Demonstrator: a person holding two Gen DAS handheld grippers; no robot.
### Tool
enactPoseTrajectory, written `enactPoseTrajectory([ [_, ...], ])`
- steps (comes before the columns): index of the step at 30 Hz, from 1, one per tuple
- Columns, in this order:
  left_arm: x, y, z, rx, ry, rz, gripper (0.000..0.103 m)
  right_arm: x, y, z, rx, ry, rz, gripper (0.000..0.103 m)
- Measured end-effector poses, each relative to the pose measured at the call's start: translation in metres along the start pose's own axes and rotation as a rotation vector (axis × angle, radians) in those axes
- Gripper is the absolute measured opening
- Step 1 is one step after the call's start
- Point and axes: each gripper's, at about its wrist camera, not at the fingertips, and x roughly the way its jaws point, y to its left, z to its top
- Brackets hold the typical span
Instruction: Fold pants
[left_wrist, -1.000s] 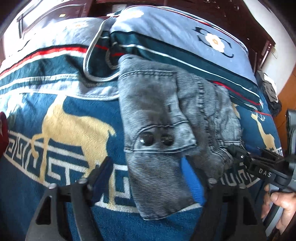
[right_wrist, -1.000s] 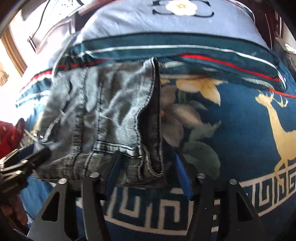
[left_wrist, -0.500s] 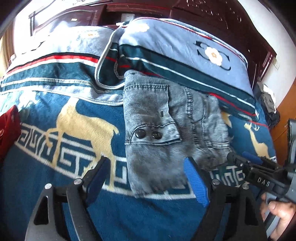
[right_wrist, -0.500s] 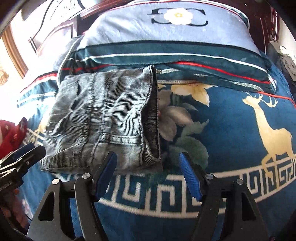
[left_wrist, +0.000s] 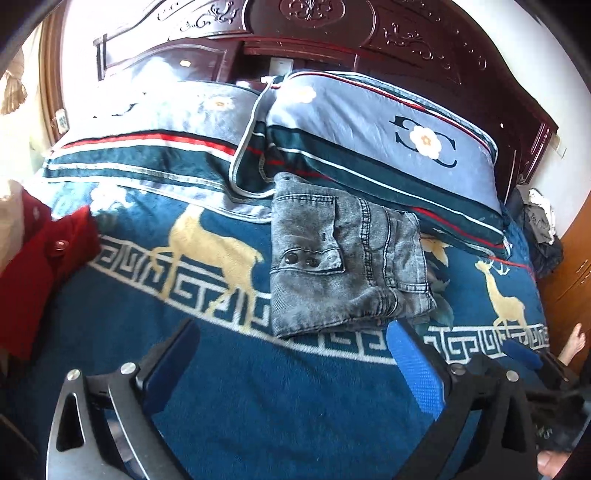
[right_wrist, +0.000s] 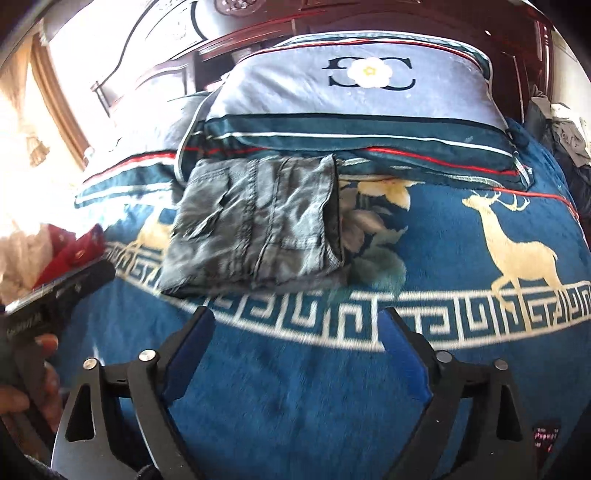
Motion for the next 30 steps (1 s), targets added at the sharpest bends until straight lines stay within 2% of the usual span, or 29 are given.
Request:
enactPoseTrajectory([
  [3, -0.014, -0.003, -0.008, 0.014, -0.022, 0.045, 0.103, -0.014, 0.008, -0.009, -0.025, -0.004, 0.004, 0.092],
  [12, -0.045, -0.011, -0.03, 0.063, -0.063, 0.087, 0.103, -0.055, 0.021, -0.025, -0.052, -0.053, 0.02, 0.094],
  [20, -0.062, -0.014, -0.039, 0.073, -0.086, 0.132, 0.103, -0.071, 0.027, -0.036, -0.055, -0.063, 0.022, 0.094],
  [30, -0.07, -0.016, -0.044, 0.08, -0.088, 0.129, 0.103, -0.085, 0.035, -0.039, -0.06, -0.087, 0.023, 0.094],
])
